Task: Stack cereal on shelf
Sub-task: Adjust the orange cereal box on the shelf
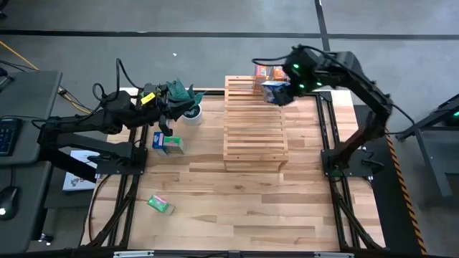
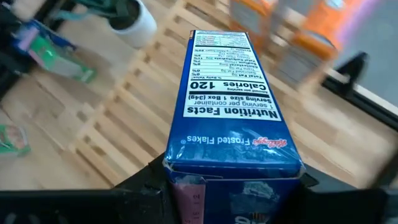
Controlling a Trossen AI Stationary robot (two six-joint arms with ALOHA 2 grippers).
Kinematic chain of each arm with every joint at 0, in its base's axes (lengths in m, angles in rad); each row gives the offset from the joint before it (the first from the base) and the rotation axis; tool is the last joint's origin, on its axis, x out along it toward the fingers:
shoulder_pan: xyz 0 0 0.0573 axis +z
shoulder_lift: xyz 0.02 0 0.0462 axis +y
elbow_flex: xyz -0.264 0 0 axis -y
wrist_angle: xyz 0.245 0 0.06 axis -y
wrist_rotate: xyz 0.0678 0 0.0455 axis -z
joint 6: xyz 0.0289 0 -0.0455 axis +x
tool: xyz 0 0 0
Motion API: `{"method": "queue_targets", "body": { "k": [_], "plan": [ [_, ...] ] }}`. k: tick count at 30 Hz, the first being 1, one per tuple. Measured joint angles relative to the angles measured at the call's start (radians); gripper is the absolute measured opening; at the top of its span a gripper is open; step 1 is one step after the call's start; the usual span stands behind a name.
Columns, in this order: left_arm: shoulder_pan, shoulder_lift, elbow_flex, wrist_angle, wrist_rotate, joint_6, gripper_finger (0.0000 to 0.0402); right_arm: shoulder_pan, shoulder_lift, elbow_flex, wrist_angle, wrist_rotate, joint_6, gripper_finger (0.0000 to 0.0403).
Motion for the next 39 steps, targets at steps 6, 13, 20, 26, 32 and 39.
{"method": "queue_targets", "body": {
  "k": [6,13,20,26,32,39],
  "plan": [
    [0.0,0.0,0.0,0.0,0.0,0.0,0.0,-0.015,-0.229,-0.273,0.004,0.075,0.163,0.016],
    [0.0,0.0,0.0,0.0,0.0,0.0,0.0,-0.033,-0.258,-0.389,0.098,-0.039,0.269,0.016],
    [0.0,0.0,0.0,-0.001,0.0,0.0,0.0,-0.07,-0.149,-0.394,0.097,0.027,0.21,0.016],
    [0.0,0.0,0.0,-0.001,0.0,0.0,0.0,-0.088,-0.084,-0.394,0.11,0.019,0.191,0.016],
    [0.0,0.0,0.0,-0.001,0.0,0.0,0.0,-0.088,-0.063,-0.394,0.124,0.015,0.176,0.016],
    [0.0,0.0,0.0,-0.001,0.0,0.0,0.0,-0.088,-0.063,-0.394,0.124,0.016,0.163,0.016]
  ]
}}
